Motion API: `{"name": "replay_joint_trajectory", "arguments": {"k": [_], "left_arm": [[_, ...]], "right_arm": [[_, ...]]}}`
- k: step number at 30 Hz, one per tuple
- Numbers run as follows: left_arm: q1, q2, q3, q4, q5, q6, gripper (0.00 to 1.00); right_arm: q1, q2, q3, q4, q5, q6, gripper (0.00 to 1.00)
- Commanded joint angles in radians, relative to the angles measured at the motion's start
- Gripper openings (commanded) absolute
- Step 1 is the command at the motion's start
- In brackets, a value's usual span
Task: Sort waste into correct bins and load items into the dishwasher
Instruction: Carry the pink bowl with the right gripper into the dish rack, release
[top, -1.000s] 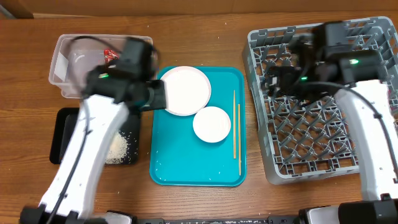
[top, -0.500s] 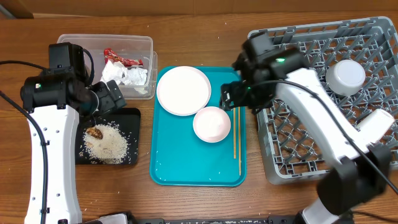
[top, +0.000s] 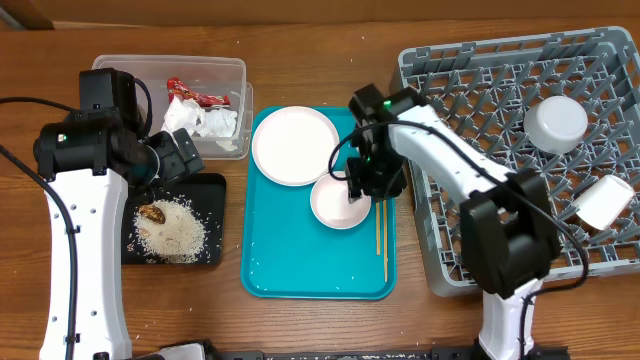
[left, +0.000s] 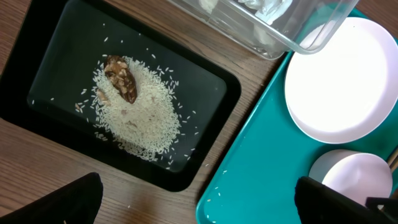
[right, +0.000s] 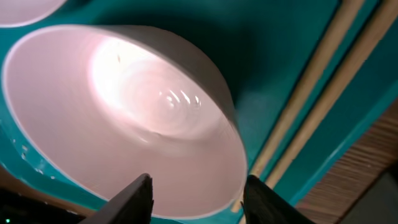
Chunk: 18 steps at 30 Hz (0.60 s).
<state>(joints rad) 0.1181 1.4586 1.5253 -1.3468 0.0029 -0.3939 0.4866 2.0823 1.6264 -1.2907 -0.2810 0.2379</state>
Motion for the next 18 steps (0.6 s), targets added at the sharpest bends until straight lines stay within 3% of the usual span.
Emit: {"name": "replay_joint_trajectory", "arguments": {"k": [1, 4, 18], "left_arm": [[0.000, -0.011, 0.014, 0.000, -0.004, -0.006, 1.00], [0.000, -0.011, 0.014, 0.000, -0.004, -0.006, 1.00], [0.000, -0.011, 0.014, -0.002, -0.003, -0.006, 1.00]], "right_arm": [[0.012, 0.014, -0.004, 0.005, 0.003, 0.003, 0.41], [0.012, 0.014, -0.004, 0.006, 0.006, 0.003, 0.31], [0.012, 0.014, -0.005, 0.004, 0.097, 0.081, 0.29]]}}
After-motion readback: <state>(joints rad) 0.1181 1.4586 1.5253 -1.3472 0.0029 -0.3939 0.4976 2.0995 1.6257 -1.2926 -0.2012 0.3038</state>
